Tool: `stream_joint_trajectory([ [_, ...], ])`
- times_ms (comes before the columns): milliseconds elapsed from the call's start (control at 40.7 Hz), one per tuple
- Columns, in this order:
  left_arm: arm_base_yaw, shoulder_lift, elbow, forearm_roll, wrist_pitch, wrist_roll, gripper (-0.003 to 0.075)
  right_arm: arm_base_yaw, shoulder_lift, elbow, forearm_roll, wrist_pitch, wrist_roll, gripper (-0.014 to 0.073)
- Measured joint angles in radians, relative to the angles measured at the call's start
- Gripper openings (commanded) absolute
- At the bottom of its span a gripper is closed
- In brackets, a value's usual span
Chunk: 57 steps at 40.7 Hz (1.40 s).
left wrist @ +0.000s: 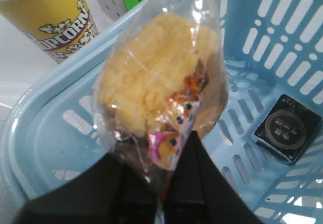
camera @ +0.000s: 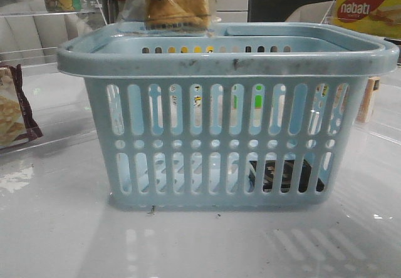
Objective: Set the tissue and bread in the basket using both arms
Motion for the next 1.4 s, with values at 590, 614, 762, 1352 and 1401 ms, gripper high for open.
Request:
stream_joint_trajectory([
  [590,-0.002,-0.138,0.017,-0.064,0.079,0.000,0.0488,0.000,0.000,0.000,0.000,0.000,0.000,0.0537],
  [614,-0.002,-0.166,0.022,-0.067,0.090,0.000,0.0488,0.000,0.000,0.000,0.000,0.000,0.000,0.0537],
  [762,-0.002,-0.338,0.107,-0.084,0.133,0.000,0.0488,0.000,0.000,0.000,0.000,0.000,0.000,0.0537],
  [1352,-0.002,-0.903,0.590,-0.016,0.191,-0.109,0.0488,0.000,0.000,0.000,0.000,0.000,0.000,0.0537],
  [1401,-0.002,-0.910,0.608,0.021,0.191,-0.153,0.0488,0.000,0.000,0.000,0.000,0.000,0.000,0.0537],
])
